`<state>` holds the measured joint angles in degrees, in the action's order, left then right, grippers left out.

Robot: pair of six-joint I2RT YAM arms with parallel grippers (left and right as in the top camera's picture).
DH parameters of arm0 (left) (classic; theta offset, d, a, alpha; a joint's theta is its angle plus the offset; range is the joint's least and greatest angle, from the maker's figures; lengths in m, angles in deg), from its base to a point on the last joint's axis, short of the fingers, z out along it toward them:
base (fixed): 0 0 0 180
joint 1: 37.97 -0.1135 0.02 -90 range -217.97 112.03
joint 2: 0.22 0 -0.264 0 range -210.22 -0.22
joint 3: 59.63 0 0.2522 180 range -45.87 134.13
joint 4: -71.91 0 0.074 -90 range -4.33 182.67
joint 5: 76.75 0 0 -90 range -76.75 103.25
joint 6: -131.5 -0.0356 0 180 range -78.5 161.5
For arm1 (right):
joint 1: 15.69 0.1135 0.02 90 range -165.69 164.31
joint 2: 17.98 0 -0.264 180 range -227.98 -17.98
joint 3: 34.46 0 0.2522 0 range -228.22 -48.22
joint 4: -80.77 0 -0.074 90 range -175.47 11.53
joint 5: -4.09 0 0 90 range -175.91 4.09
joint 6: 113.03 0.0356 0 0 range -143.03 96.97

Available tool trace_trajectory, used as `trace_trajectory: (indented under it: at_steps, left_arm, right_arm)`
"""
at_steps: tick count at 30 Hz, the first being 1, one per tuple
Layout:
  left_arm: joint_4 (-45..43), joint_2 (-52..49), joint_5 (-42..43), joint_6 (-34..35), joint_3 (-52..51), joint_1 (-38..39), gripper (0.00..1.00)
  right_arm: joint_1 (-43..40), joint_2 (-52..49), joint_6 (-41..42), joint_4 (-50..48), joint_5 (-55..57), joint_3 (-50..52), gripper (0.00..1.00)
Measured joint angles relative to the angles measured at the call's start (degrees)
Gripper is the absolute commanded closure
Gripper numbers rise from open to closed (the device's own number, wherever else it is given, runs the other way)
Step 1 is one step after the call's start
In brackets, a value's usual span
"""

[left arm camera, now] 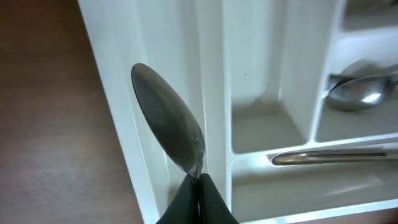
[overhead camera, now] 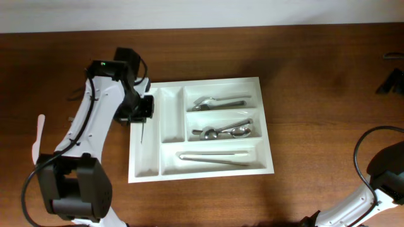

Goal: Pack container

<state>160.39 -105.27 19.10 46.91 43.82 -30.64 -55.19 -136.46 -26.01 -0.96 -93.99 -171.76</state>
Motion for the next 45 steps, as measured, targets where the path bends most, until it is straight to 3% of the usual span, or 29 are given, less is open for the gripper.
trace_trajectory:
  at_steps: [3,10,14,15,23,31,40,45]
  left_arm:
    - [-0.9,0.0,0.0,0.5,-3.0,0.0,0.71]
    - [-4.3,0.0,0.0,1.3,-5.6,0.0,0.51]
    - [-5.4,0.0,-0.5,1.3,-5.2,0.0,0.07]
    - [-4.9,0.0,-1.0,1.3,-4.6,-0.1,0.01]
    - [-1.7,0.0,-11.8,0.7,8.9,-5.6,0.01]
    - [-3.0,0.0,-20.2,0.4,10.4,-13.2,0.01]
    - [-10.8,0.0,-21.6,-5.1,10.4,-18.7,0.01]
    - [-10.8,-0.1,-15.9,-10.4,10.4,-21.0,0.01]
  right_arm:
    - [0.0,0.0,0.0,0.0,0.0,0.0,0.01]
    - [0.0,0.0,0.0,0.0,0.0,0.0,0.01]
    - [0.0,0.0,0.0,0.0,0.0,0.0,0.01]
    - [0.0,0.0,0.0,0.0,0.0,0.0,0.01]
    - [0.0,0.0,0.0,0.0,0.0,0.0,0.01]
    - [0.0,0.0,0.0,0.0,0.0,0.0,0.01]
    - [0.0,0.0,0.0,0.0,0.0,0.0,0.01]
    - [0.0,0.0,0.0,0.0,0.0,0.0,0.01]
